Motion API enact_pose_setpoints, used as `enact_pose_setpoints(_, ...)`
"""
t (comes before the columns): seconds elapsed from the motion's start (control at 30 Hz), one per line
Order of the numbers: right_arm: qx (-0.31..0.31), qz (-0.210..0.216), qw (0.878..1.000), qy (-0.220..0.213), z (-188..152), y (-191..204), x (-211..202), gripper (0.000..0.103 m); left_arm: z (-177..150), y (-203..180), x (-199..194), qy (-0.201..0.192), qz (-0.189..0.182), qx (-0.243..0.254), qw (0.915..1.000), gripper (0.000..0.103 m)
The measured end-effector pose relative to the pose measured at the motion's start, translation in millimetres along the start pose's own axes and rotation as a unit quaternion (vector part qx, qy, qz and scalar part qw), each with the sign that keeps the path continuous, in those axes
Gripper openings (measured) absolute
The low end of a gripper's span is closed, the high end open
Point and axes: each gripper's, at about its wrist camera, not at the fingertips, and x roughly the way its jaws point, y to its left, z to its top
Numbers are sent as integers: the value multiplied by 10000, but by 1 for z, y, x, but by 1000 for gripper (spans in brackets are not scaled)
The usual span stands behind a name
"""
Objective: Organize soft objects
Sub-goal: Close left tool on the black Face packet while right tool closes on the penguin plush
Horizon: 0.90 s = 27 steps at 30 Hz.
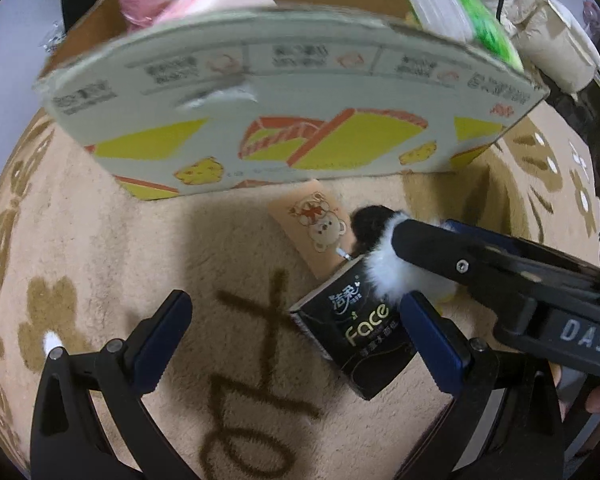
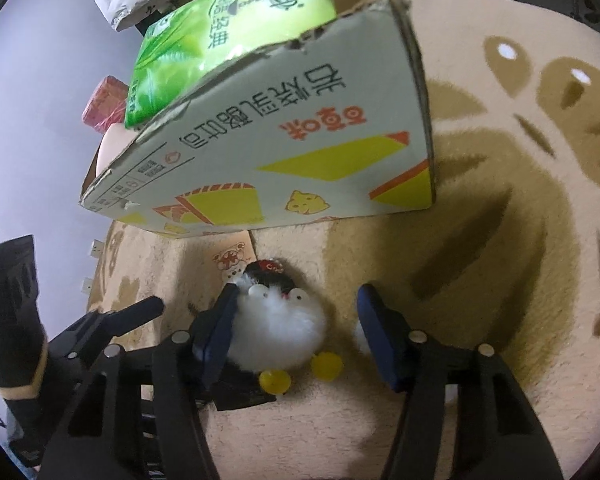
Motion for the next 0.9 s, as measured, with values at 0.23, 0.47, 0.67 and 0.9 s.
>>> enact_pose_setpoints(0.23, 80, 111, 9999, 55, -2, -4, 3, 64, 1, -3, 19, 229, -181, 13, 9996, 103)
enact_pose_setpoints(0.47, 162, 191, 9997, 54, -1, -11, -2, 64, 4, -14, 30, 213, -122, 242, 9994, 103)
enact_pose_setpoints(0.67, 39, 101, 9999, 69, -2, -6, 0, 65, 1, -35, 41, 284, 145, 453, 9985, 103)
enact_pose_setpoints(0.9, -60, 92, 9999, 53, -4, -2, 1, 68, -5, -33, 39, 332, 140, 493, 9981, 73)
